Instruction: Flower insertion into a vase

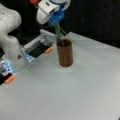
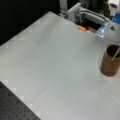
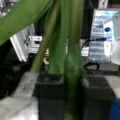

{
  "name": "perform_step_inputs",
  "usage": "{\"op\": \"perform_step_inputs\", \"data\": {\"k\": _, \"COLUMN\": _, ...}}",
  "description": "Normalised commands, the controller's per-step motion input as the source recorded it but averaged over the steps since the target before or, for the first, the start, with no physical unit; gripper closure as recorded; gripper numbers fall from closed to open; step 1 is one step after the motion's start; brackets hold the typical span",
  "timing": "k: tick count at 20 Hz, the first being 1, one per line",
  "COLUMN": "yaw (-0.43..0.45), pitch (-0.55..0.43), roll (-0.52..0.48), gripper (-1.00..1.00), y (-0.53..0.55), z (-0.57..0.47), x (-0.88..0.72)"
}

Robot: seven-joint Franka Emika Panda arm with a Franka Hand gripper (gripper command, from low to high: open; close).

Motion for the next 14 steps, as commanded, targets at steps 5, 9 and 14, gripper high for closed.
{"op": "perform_step_inputs", "data": {"k": 5, "yaw": 0.116, "pitch": 0.177, "roll": -0.022, "gripper": 1.0, "y": -0.11, "z": 0.08, "x": 0.1}}
{"op": "perform_step_inputs", "data": {"k": 9, "yaw": 0.121, "pitch": 0.203, "roll": -0.026, "gripper": 1.0, "y": -0.09, "z": 0.08, "x": 0.1}}
{"op": "perform_step_inputs", "data": {"k": 14, "yaw": 0.118, "pitch": 0.231, "roll": -0.03, "gripper": 1.0, "y": -0.07, "z": 0.08, "x": 0.12}}
